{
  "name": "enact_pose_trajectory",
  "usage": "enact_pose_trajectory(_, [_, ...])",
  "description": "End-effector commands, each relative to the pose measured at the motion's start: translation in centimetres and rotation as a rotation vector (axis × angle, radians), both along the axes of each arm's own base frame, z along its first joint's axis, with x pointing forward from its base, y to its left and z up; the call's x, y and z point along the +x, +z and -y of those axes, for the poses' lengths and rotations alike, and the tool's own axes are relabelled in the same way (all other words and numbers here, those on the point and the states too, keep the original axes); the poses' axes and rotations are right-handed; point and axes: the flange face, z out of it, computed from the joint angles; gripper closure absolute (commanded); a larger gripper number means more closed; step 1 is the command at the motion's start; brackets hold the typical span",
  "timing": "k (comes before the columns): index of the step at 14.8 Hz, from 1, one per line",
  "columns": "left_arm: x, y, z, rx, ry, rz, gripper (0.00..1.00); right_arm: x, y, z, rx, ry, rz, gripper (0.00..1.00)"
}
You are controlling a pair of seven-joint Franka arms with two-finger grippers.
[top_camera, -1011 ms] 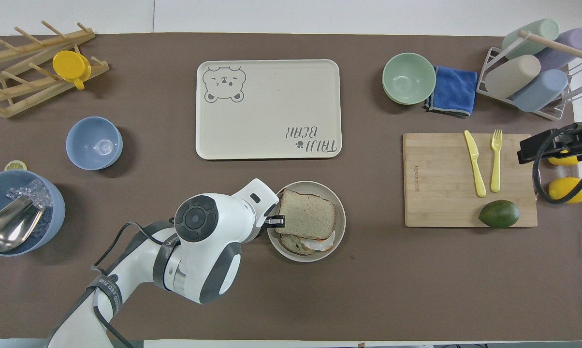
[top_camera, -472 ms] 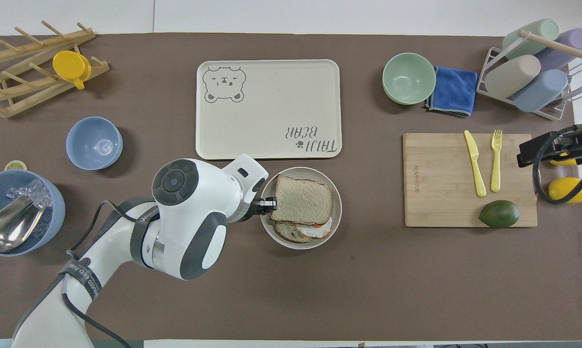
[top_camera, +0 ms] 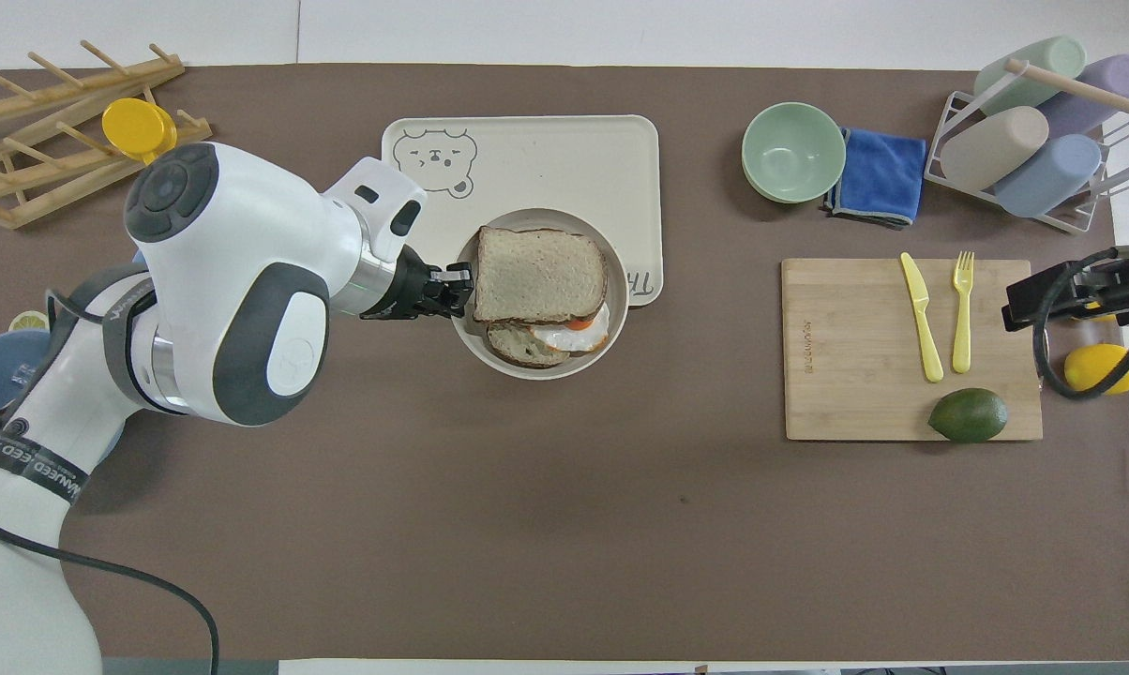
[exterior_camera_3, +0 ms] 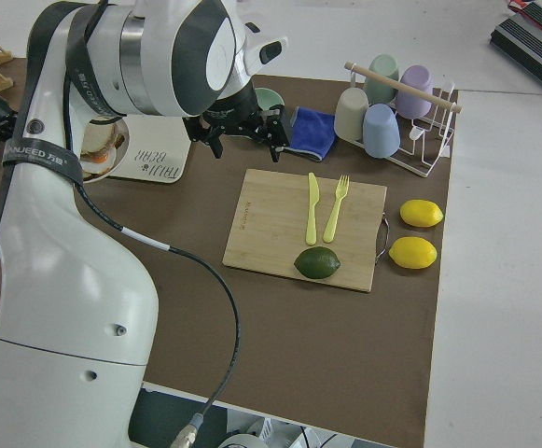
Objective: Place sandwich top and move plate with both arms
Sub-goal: 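Slide the white plate with the left gripper onto the bear-print tray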
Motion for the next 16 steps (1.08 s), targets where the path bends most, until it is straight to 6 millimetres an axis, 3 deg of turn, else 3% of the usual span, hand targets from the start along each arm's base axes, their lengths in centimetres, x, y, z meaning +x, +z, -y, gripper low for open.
enact_pose_trajectory(1, [4.6, -1.2, -0.3, -0.032, 0.035, -0.035, 1.0, -0.7, 0.1, 0.6, 0.016, -0.012, -0.008, 0.0])
enact_pose_trajectory(2, [5.9, -2.2, -1.1, -0.026, 0.048, -0.051, 1.0, -0.7, 0.0, 0.6, 0.016, -0.013, -0.01, 0.0])
enact_pose_trajectory(5, [9.0, -4.5, -0.9, -0.028, 0.065, -0.04, 1.0, -0.7, 0.0, 0.6, 0.016, -0.013, -0.01, 0.0])
enact_pose_trajectory(7, [10.4, -6.9, -1.2, -0.024, 0.091, -0.03, 1.0, -0.7, 0.1, 0.5, 0.016, -0.011, -0.008, 0.0])
enact_pose_trajectory(9, [11.2, -7.8, -1.1, -0.024, 0.117, 0.046, 1.0, -0.7, 0.0, 0.6, 0.016, -0.013, -0.01, 0.0])
enact_pose_trajectory(13, [10.2, -11.0, -1.2, -0.006, 0.135, 0.049, 1.0, -0.7, 0.1, 0.6, 0.016, -0.013, -0.008, 0.0])
enact_pose_trajectory(16, [9.0, -12.3, -0.8, 0.002, 0.133, 0.073, 1.0, -0.7, 0.0, 0.6, 0.016, -0.013, -0.01, 0.0])
